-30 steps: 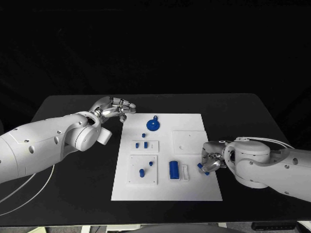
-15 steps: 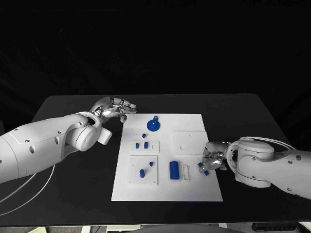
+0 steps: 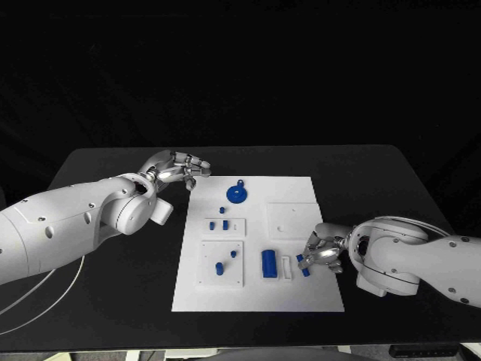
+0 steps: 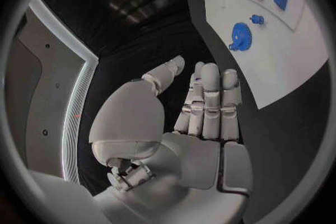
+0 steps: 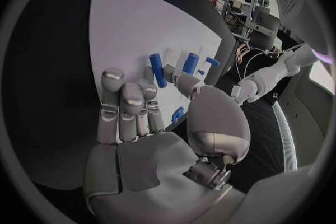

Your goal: Assemble the parts on the task board

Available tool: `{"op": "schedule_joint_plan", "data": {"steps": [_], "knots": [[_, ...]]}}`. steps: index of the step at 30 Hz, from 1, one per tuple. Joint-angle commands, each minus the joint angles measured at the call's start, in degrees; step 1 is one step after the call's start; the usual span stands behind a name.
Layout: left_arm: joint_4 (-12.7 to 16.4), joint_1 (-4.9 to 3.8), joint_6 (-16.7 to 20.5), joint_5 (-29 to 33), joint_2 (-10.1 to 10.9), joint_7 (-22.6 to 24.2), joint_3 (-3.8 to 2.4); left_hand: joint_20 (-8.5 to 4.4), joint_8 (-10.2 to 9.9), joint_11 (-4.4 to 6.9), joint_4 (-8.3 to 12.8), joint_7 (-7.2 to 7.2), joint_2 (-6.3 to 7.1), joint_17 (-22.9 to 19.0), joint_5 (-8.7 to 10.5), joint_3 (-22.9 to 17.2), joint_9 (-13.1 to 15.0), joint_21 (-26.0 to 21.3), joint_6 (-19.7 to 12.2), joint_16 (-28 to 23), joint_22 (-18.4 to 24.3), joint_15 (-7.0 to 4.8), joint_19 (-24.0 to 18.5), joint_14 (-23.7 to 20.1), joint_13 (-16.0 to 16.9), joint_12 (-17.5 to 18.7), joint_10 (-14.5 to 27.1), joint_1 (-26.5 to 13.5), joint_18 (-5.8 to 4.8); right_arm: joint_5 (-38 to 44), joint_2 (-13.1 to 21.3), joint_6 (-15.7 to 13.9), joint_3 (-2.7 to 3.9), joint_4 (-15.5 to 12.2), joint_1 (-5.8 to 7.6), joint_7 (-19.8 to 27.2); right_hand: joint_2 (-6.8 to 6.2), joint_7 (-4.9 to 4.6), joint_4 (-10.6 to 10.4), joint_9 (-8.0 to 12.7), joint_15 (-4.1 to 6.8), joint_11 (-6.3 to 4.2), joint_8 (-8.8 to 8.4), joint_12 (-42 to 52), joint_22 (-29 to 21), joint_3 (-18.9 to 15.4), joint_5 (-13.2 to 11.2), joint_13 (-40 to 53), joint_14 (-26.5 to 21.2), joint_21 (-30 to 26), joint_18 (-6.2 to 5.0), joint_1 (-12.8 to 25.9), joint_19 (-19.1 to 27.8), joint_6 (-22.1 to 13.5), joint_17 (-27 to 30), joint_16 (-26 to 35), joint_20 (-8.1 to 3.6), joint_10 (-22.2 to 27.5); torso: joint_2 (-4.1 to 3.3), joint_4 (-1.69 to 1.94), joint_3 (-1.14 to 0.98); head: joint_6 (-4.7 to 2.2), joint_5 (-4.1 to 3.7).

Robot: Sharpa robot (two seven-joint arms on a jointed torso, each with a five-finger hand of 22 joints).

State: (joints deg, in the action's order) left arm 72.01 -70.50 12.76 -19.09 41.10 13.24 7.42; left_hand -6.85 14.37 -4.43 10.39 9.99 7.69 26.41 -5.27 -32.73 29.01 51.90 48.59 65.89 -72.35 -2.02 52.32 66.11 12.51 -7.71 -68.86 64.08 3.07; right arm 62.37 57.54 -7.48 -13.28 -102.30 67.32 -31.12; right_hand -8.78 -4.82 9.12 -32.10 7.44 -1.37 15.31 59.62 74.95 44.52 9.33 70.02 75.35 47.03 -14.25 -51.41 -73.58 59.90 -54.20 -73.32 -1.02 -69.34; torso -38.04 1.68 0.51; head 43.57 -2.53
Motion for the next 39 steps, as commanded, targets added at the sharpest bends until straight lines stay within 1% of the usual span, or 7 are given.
{"op": "schedule_joint_plan", "data": {"steps": [1, 3, 12, 17, 29, 33, 39], "knots": [[0.2, 0.02, -0.7, 0.3, -0.1, 0.2, -0.03, -0.68, 0.2, -0.05, -0.3, 0.12, -0.06, 0.1, -0.01, 0.0, -0.1, -0.3, -0.4, -0.2, -0.1, 0.03, 0.0, 0.4, 0.0, -0.3, 0.2, -0.3, 2.52, -6.0, -0.1, -2.2, -0.01, -0.2, -0.04, 1.7, -0.26, -0.04, -0.1, -0.1, 0.09, -0.15, 0.18, 0.2, 0.7, -0.5, -0.5, -0.1, -0.2, 0.3, -0.75, 1.0, -0.4, 0.5, -0.1, 0.2, -0.10, -0.3, -0.02, 0.01, 0.02, 0.09, 0.07], [0.2, 0.02, -0.7, 0.3, -0.1, 0.2, -0.03, -0.69, 0.2, -0.05, -0.3, 0.12, -0.05, 0.1, -0.02, 0.0, -0.1, -0.3, -0.4, -0.2, -0.1, 0.03, 0.0, 0.4, 0.0, -0.4, 0.2, -0.3, 2.52, -6.7, -0.1, -2.7, -0.01, -0.1, -0.04, 1.8, -0.27, -0.03, -0.1, -0.1, 0.11, -0.17, 0.18, 0.2, 0.7, -0.6, -0.6, -0.1, -0.2, 0.3, -0.75, 1.1, -0.4, 0.5, -0.1, 0.2, -0.13, -0.3, -0.02, 0.01, 0.02, 0.09, 0.07], [0.2, 0.02, -0.8, 0.3, 0.0, 0.2, -0.03, -0.69, 0.2, -0.05, -0.3, 0.12, -0.05, 0.1, -0.04, 0.0, -0.1, -0.3, -0.5, -0.2, -0.1, 0.03, 0.0, 0.4, 0.0, -0.4, 0.2, -0.3, 2.52, -9.5, -1.6, -1.5, -0.02, 0.3, -0.05, 1.6, -0.49, -0.01, -0.2, 0.0, 0.15, -0.19, 0.16, 0.1, 0.7, -0.8, -0.6, -0.1, -0.2, 0.2, -0.75, 1.3, -0.4, 0.5, -0.1, 0.3, -0.19, -0.2, -0.01, -0.03, 0.02, 0.26, 0.23], [0.2, 0.02, -0.8, 0.3, -0.1, 0.2, -0.03, -0.69, 0.2, -0.05, -0.3, 0.12, -0.05, 0.1, -0.05, 0.0, -0.1, -0.3, -0.5, -0.2, -0.1, 0.03, 0.0, 0.4, 0.0, -0.4, 0.2, -0.3, 2.52, -10.3, -2.5, -1.2, -0.02, 1.0, -0.05, 1.5, -0.53, -0.01, -0.2, 0.0, 0.16, -0.19, 0.15, 0.1, 0.7, -0.9, -0.6, -0.1, -0.2, 0.2, -0.75, 1.4, -0.4, 0.5, -0.1, 0.3, -0.20, -0.2, -0.03, 0.00, 0.01, 0.08, 0.19], [0.3, 0.01, -0.9, 0.3, 0.1, 0.1, -0.03, -0.69, 0.3, -0.05, -0.3, 0.12, -0.04, 0.1, -0.07, 0.0, -0.1, -0.3, -0.5, -0.2, -0.1, 0.03, 0.0, 0.4, 0.0, -0.4, 0.2, -0.3, 2.51, -10.7, -4.1, 0.1, -0.05, 2.2, -0.29, 0.6, -0.62, 0.00, -0.4, 0.0, 0.17, -0.20, 0.10, 0.1, 0.6, -1.3, -0.7, -0.1, -0.2, 0.2, -0.75, 1.8, -0.3, 0.5, -0.1, 0.3, -0.26, -0.1, 0.00, 0.03, 0.01, 0.40, 0.42], [0.3, 0.01, -0.9, 0.2, 0.1, 0.1, -0.03, -0.69, 0.3, -0.05, -0.3, 0.12, -0.03, 0.1, -0.07, 0.0, -0.1, -0.3, -0.5, -0.2, -0.1, 0.03, 0.0, 0.4, 0.0, -0.4, 0.2, -0.3, 2.51, -10.7, -4.3, 0.4, -0.05, 2.2, -0.34, 0.5, -0.64, -0.01, -0.5, 0.1, 0.18, -0.20, 0.09, 0.1, 0.6, -1.4, -0.8, -0.1, -0.3, 0.1, -0.75, 1.9, -0.3, 0.5, -0.1, 0.4, -0.28, -0.1, 0.00, -0.05, 0.00, 0.53, 0.49], [0.3, 0.01, -0.9, 0.2, 0.1, 0.1, -0.03, -0.69, 0.3, -0.06, -0.3, 0.13, -0.05, 0.1, -0.07, 0.0, -0.1, -0.3, -0.5, -0.3, -0.1, 0.04, 0.0, 0.4, 0.0, -0.4, 0.2, -0.3, 2.51, -10.7, -4.2, 0.6, -0.05, 2.1, -0.39, 0.5, -0.69, 0.00, -0.6, 0.1, 0.18, -0.21, 0.08, 0.1, 0.6, -1.6, -1.1, -0.1, -0.3, 0.1, -0.75, 2.1, -0.3, 0.5, -0.1, 0.4, -0.31, -0.1, -0.01, -0.03, -0.01, 0.65, 0.54]]}}
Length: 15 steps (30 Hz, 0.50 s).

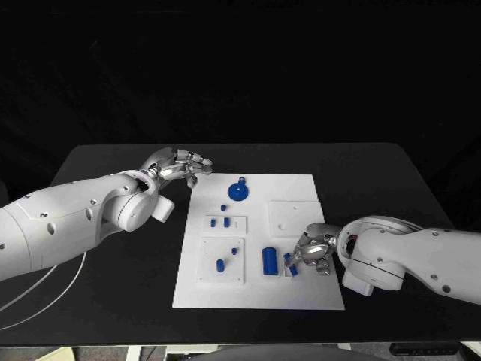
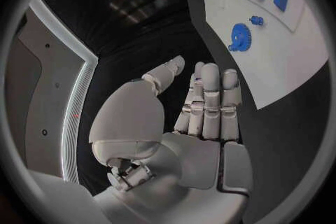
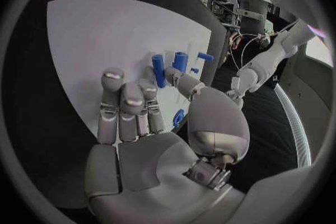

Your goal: Assemble the parts on the task board

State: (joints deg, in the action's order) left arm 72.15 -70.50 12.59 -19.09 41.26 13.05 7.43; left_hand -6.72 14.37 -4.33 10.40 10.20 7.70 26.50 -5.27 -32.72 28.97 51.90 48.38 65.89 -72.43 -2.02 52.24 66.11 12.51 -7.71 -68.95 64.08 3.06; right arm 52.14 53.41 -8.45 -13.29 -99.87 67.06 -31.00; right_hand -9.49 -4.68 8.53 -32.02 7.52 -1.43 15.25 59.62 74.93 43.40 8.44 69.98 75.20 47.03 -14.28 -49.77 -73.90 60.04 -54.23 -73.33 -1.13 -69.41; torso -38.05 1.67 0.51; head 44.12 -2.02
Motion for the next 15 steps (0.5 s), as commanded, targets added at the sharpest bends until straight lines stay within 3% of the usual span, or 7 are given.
{"op": "schedule_joint_plan", "data": {"steps": [1, 15], "knots": [[0.2, 0.01, -0.8, 0.2, 0.0, 0.3, -0.04, -0.83, 0.3, -0.15, -0.3, -0.07, -0.05, 0.1, -0.07, 0.0, -0.1, -0.3, -0.3, -0.3, -0.1, 0.04, 0.1, 0.4, 0.0, -0.4, 0.3, -0.3, 2.51, -0.4, -0.1, 1.6, -0.03, -0.3, -0.13, 0.3, 0.03, -0.14, 0.0, 0.0, 0.10, -0.14, 0.14, 0.1, 0.6, -0.5, -0.2, -0.1, -0.1, 0.1, -0.72, 0.5, 0.0, 0.4, -0.1, 0.4, -0.21, 0.0, 0.00, -0.02, -0.02, 0.12, 0.04], [0.1, 0.01, -0.9, 0.2, 0.0, 0.2, -0.03, -0.82, 0.3, -0.16, -0.4, -0.07, -0.08, 0.1, -0.07, 0.0, -0.1, -0.3, -0.3, -0.3, -0.1, 0.04, 0.1, 0.4, 0.0, -0.4, 0.3, -0.4, 2.50, -0.4, -0.2, 1.1, -0.03, -0.3, -0.16, 0.7, -0.19, -0.14, -0.3, 0.1, 0.11, -0.15, 0.12, 0.1, 0.6, -0.6, -0.6, -0.1, -0.1, 0.1, -0.72, 0.7, 0.1, 0.4, -0.1, 0.4, -0.24, 0.0, 0.01, -0.02, -0.01, 0.13, 0.07]]}}
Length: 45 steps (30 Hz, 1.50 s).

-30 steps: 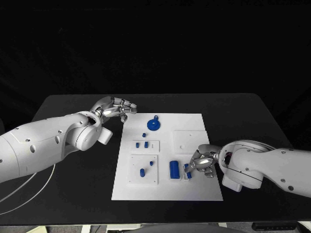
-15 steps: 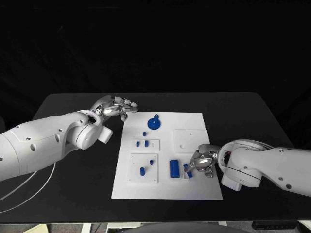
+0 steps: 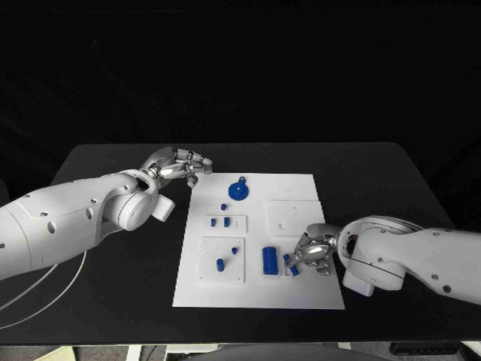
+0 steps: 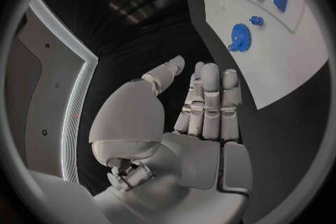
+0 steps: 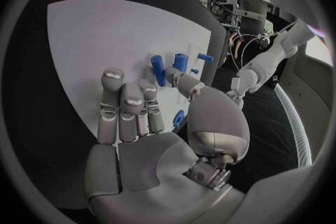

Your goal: Assemble the parts on the task board

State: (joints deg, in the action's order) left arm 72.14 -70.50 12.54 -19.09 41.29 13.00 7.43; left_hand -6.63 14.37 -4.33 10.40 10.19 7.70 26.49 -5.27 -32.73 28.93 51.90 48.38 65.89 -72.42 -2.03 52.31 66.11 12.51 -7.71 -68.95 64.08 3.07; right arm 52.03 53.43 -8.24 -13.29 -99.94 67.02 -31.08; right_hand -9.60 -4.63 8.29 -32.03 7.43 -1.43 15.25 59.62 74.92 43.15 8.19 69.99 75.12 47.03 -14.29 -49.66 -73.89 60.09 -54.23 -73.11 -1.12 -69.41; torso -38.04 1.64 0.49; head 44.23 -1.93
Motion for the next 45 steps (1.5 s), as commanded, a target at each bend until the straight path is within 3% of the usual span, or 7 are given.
{"op": "schedule_joint_plan", "data": {"steps": [1, 4, 6, 11, 15, 41, 45], "knots": [[0.1, 0.01, -0.8, 0.2, -0.1, 0.2, -0.03, -0.91, 0.3, -0.16, -0.4, -0.06, -0.08, 0.1, -0.07, 0.0, -0.1, -0.3, -0.3, -0.3, -0.1, 0.04, 0.0, 0.4, 0.0, -0.4, 0.3, -0.4, 2.49, -0.3, -0.2, 0.8, -0.03, -0.2, -0.11, 0.8, -0.31, -0.18, -0.2, 0.1, 0.20, -0.16, 0.11, 0.1, 0.6, -0.4, -0.6, -0.1, 0.0, 0.0, -0.71, 0.8, 0.1, 0.3, -0.1, 0.2, -0.26, 0.0, -0.01, 0.01, 0.02, 0.01, -0.02], [0.1, 0.01, -0.8, 0.2, -0.1, 0.2, -0.03, -0.91, 0.3, -0.17, -0.4, -0.06, -0.09, 0.1, -0.07, 0.0, -0.1, -0.3, -0.3, -0.3, -0.1, 0.05, 0.0, 0.4, 0.0, -0.4, 0.3, -0.4, 2.48, -0.3, -0.2, 0.8, -0.03, -0.2, -0.11, 1.0, -1.74, -0.17, -1.0, 0.2, 0.20, -0.14, 0.08, 0.1, 0.5, -0.7, -2.4, -0.1, 0.0, 0.0, -0.71, 1.5, 0.0, 0.3, -0.1, 0.3, -0.28, 0.1, 0.00, 0.02, 0.04, 0.00, -0.04], [0.1, 0.01, -0.8, 0.2, -0.1, 0.2, -0.03, -0.90, 0.3, -0.17, -0.5, -0.05, -0.11, 0.1, -0.07, 0.0, -0.1, -0.3, -0.3, -0.3, -0.1, 0.05, 0.0, 0.4, 0.0, -0.4, 0.3, -0.5, 2.48, -0.3, -0.2, 1.0, -0.03, -0.2, -0.12, 1.2, -3.75, -0.17, -2.5, 0.2, 0.23, -0.21, 0.07, 0.1, 0.4, -0.7, -5.2, -0.1, 0.0, -0.1, -0.71, 2.4, -0.1, 0.3, -0.1, 0.3, -0.38, 0.1, 0.00, 0.03, 0.04, 0.00, -0.06], [0.1, 0.01, -0.8, 0.2, 0.0, 0.2, -0.03, -0.90, 0.3, -0.18, -0.6, -0.05, -0.13, 0.1, -0.07, 0.0, -0.1, -0.3, -0.3, -0.3, -0.1, 0.06, 0.0, 0.4, 0.0, -0.4, 0.3, -0.5, 2.47, -0.4, -0.1, 1.2, -0.03, -0.3, -0.12, 1.7, -5.80, -0.13, -4.9, 0.2, 0.27, -0.20, 0.12, 0.1, 0.4, -1.3, -5.3, -0.1, 0.0, -0.2, -0.71, 4.3, -0.2, 0.3, -0.1, 0.3, -0.44, 0.1, 0.00, 0.02, 0.03, 0.01, -0.05], [0.1, 0.01, -0.8, 0.2, -0.1, 0.2, -0.03, -0.90, 0.3, -0.18, -0.6, -0.05, -0.14, 0.1, -0.07, 0.0, -0.1, -0.3, -0.3, -0.3, -0.1, 0.06, 0.0, 0.4, 0.0, -0.4, 0.3, -0.5, 2.47, -0.6, 0.0, 1.7, -0.03, -0.4, -0.12, 2.3, -6.38, -0.09, -5.9, 0.1, 0.32, -0.26, 0.20, 0.1, 0.5, -3.3, -5.4, 0.0, -0.1, -0.1, -0.71, 5.8, -0.2, 0.2, -0.2, 0.2, -0.56, 0.2, -0.01, 0.02, 0.03, -0.02, -0.04], [0.1, 0.01, -0.8, 0.2, -0.1, 0.0, -0.02, -0.90, 0.4, -0.18, -0.7, -0.04, -0.16, 0.1, -0.08, 0.0, -0.1, -0.4, -0.4, -0.3, -0.1, 0.06, 0.0, 0.3, 0.0, -0.4, 0.4, -0.6, 2.47, -1.4, 2.4, 4.2, -0.03, -1.5, -0.12, 3.7, -5.06, 0.08, -6.5, -0.1, 0.50, -0.43, 0.43, 0.1, 0.6, -5.7, -5.0, 0.0, -0.2, -0.2, -0.71, 5.8, 0.1, 0.1, -0.4, 0.2, -1.03, 0.2, 0.02, 0.00, -0.02, -0.08, -0.08], [0.1, 0.01, -0.7, 0.2, 0.0, 0.0, -0.02, -0.90, 0.4, -0.18, -0.7, -0.05, -0.16, 0.2, -0.08, 0.0, -0.1, -0.4, -0.4, -0.3, -0.1, 0.06, 0.0, 0.3, 0.0, -0.4, 0.4, -0.6, 2.47, -0.2, 2.4, 5.4, -0.03, -1.4, -0.12, 4.1, -3.79, 0.12, -3.8, -0.1, 0.53, -0.47, 0.47, 0.2, 0.7, -5.5, -4.2, 0.1, -0.2, -0.1, -0.70, 2.3, 0.2, 0.1, -0.5, 0.2, -1.23, 0.2, 0.00, 0.02, 0.01, -0.08, -0.11]]}}
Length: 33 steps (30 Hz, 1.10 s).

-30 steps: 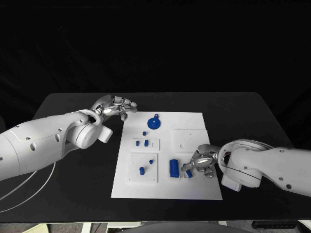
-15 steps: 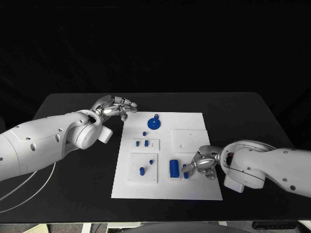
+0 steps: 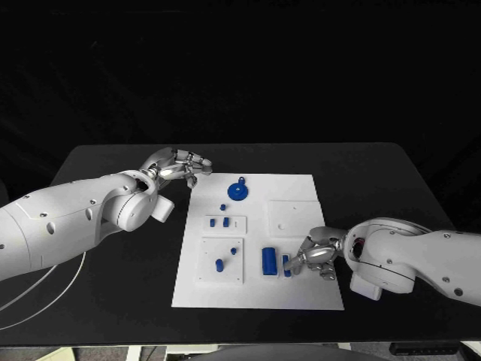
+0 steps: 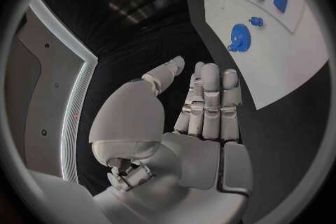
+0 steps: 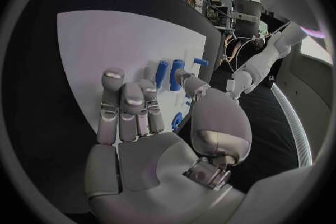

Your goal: Assemble the parts on the task board

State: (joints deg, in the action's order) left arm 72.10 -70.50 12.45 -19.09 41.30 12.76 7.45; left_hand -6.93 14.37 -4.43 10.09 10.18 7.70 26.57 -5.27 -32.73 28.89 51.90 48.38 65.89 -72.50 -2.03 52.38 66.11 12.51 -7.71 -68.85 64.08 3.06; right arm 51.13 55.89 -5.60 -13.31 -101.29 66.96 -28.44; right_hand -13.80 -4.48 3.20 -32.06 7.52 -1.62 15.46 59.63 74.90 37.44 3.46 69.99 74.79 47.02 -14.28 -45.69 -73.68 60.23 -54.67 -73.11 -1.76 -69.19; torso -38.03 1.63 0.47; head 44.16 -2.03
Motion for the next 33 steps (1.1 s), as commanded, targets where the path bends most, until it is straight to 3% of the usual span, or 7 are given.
{"op": "schedule_joint_plan", "data": {"steps": [1, 5, 13, 18, 28, 29, 33], "knots": [[0.1, 0.02, -0.6, 0.2, 0.0, 0.1, -0.03, -0.60, 0.4, -0.08, -0.4, -0.03, -0.17, 0.1, -0.09, 0.0, -0.1, -0.4, -0.4, -0.3, 0.0, 0.06, -0.1, 0.3, 0.0, -0.4, 0.3, -0.6, 2.48, 1.8, 0.0, 3.1, -0.01, -0.1, -0.06, 1.6, 1.24, -0.06, 3.0, -0.1, 0.44, -0.26, 0.29, 0.2, 0.8, 0.3, 0.8, 0.1, 0.1, 0.0, -0.69, -3.5, 0.0, -0.1, -0.1, 0.2, -0.62, 0.0, -0.01, 0.03, 0.04, 0.00, -0.04], [0.1, 0.02, -0.6, 0.2, 0.0, 0.1, -0.03, -0.61, 0.4, -0.07, -0.4, -0.04, -0.20, 0.1, -0.10, 0.0, -0.1, -0.4, -0.4, -0.3, -0.1, 0.06, -0.1, 0.3, 0.0, -0.4, 0.3, -0.6, 2.49, 2.7, -0.2, 4.5, -0.01, -0.1, -0.06, 1.8, 2.58, -0.16, 7.5, 0.0, 0.31, -0.15, 0.33, 0.2, 0.8, -0.6, 2.4, 0.1, 0.1, 0.0, -0.67, -6.4, 0.2, 0.0, -0.1, 0.2, -0.20, 0.0, -0.01, 0.05, 0.08, 0.01, -0.04], [0.2, 0.02, -0.5, 0.2, 0.1, 0.0, -0.02, -0.62, 0.4, -0.07, -0.4, -0.04, -0.25, 0.1, -0.12, 0.0, -0.1, -0.4, -0.4, -0.3, -0.1, 0.05, -0.1, 0.4, 0.0, -0.4, 0.3, -0.5, 2.49, 4.8, -0.5, 5.0, -0.02, 0.1, -0.06, 1.0, 3.26, -0.12, 10.7, 0.2, 0.30, -0.17, 0.35, 0.1, 0.7, -1.4, 1.3, 0.0, 0.2, -0.1, -0.72, -7.9, 0.2, 0.4, -0.1, 0.4, 0.16, -0.1, 0.00, 0.06, 0.10, 0.03, -0.03], [0.2, 0.02, -0.6, 0.2, 0.1, 0.0, -0.02, -0.62, 0.4, -0.07, -0.5, -0.04, -0.35, 0.1, -0.15, -0.1, -0.1, -0.4, -0.4, -0.3, -0.1, 0.05, 0.0, 0.4, 0.0, -0.4, 0.3, -0.5, 2.50, 4.8, -0.8, 4.6, -0.02, 0.4, -0.06, 0.5, 4.41, -0.12, 10.5, 0.3, 0.29, -0.17, 0.32, 0.1, 0.6, -1.4, 0.2, -0.1, 0.2, -0.2, -0.72, -7.4, 0.1, 0.6, -0.1, 0.5, 0.32, -0.1, 0.00, 0.07, 0.07, 0.03, -0.04], [0.2, 0.02, -0.7, 0.2, 0.1, 0.0, -0.02, -0.62, 0.4, -0.07, -0.5, -0.04, -0.35, 0.1, -0.17, -0.1, -0.1, -0.4, -0.4, -0.3, -0.1, 0.05, 0.0, 0.4, 0.0, -0.4, 0.3, -0.5, 2.49, 4.6, -1.5, 4.7, -0.02, 0.8, -0.06, -0.5, 4.60, -0.11, 9.9, 0.5, 0.30, -0.18, 0.28, 0.0, 0.6, -1.5, 0.0, -0.1, 0.2, -0.3, -0.72, -6.4, 0.1, 0.7, -0.1, 0.5, 0.40, -0.2, -0.02, 0.00, 0.05, 0.12, 0.03], [0.2, 0.02, -0.7, 0.2, 0.1, -0.1, -0.02, -0.62, 0.4, -0.07, -0.5, -0.04, -0.37, 0.1, -0.18, -0.1, -0.1, -0.4, -0.4, -0.4, -0.1, 0.05, 0.0, 0.4, 0.0, -0.4, 0.3, -0.5, 2.50, 4.7, -1.6, 4.8, -0.02, 0.9, -0.06, -0.7, 5.49, -0.13, 8.7, 0.5, 0.24, -0.13, 0.29, 0.0, 0.5, -1.6, 0.1, -0.1, 0.2, -0.3, -0.65, -5.0, 0.0, 0.8, -0.1, 0.5, 0.54, -0.2, -0.02, -0.01, 0.04, 0.14, 0.03], [0.2, 0.02, -0.7, 0.2, 0.1, -0.1, -0.01, -0.62, 0.4, -0.06, -0.5, -0.04, -0.41, 0.1, -0.22, -0.1, -0.1, -0.4, -0.4, -0.4, -0.1, 0.05, 0.0, 0.4, 0.0, -0.4, 0.3, -0.5, 2.50, 5.6, -1.9, 5.4, -0.02, 1.2, -0.06, -1.5, 6.41, -0.08, 7.8, 0.7, 0.32, -0.21, 0.22, 0.0, 0.5, -1.4, 0.3, -0.1, 0.2, -0.4, -0.72, -4.3, 0.0, 0.8, -0.1, 0.5, 0.46, -0.2, -0.01, 0.02, 0.03, 0.23, 0.05]]}}
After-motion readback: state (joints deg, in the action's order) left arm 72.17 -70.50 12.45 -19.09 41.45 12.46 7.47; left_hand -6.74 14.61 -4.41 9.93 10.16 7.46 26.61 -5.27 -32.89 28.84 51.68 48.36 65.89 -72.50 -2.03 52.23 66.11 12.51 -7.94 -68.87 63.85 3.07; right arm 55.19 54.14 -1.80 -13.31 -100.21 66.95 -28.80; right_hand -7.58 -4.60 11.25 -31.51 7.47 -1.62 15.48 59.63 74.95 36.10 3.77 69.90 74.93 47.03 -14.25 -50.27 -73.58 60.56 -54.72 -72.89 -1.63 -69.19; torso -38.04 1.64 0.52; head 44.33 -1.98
